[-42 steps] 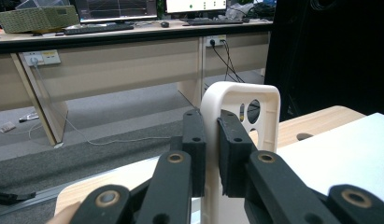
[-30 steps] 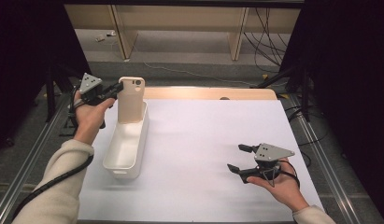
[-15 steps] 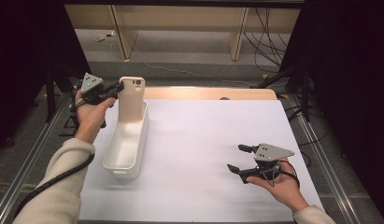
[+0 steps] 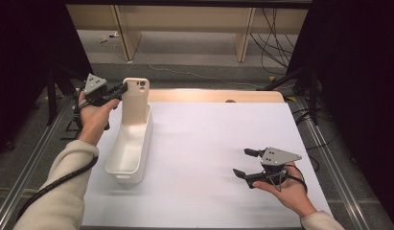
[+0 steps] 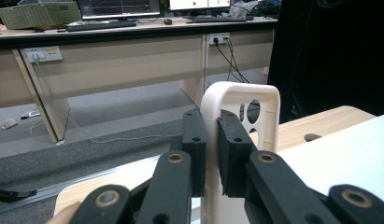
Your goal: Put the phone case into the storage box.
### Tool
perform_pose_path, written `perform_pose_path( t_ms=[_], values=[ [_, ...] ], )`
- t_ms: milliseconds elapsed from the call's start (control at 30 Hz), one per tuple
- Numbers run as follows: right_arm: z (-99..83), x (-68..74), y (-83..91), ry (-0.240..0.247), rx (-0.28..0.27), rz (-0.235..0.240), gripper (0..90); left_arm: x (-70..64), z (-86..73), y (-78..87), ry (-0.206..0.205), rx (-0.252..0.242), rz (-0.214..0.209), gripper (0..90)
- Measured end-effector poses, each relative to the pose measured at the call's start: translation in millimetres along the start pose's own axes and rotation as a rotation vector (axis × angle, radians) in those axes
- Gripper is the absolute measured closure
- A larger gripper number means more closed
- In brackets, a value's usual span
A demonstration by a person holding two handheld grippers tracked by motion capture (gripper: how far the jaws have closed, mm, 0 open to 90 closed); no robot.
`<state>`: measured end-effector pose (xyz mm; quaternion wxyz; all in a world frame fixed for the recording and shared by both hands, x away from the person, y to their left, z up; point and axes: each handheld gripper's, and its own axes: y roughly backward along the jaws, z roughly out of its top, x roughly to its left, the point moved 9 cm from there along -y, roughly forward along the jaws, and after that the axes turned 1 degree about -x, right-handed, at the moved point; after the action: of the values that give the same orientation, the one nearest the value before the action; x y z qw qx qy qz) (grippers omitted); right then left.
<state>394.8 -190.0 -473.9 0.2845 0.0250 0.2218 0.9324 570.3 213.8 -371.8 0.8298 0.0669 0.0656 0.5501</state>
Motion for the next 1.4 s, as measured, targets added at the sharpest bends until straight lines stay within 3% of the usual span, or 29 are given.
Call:
perform_pose_path(
  t_ms=[1400],
  values=[
    [-0.2,0.0,0.0,0.001,-0.001,0.004,21.6,6.3,-3.5,-11.2,0.0,0.014,0.016,82.1]
  ],
)
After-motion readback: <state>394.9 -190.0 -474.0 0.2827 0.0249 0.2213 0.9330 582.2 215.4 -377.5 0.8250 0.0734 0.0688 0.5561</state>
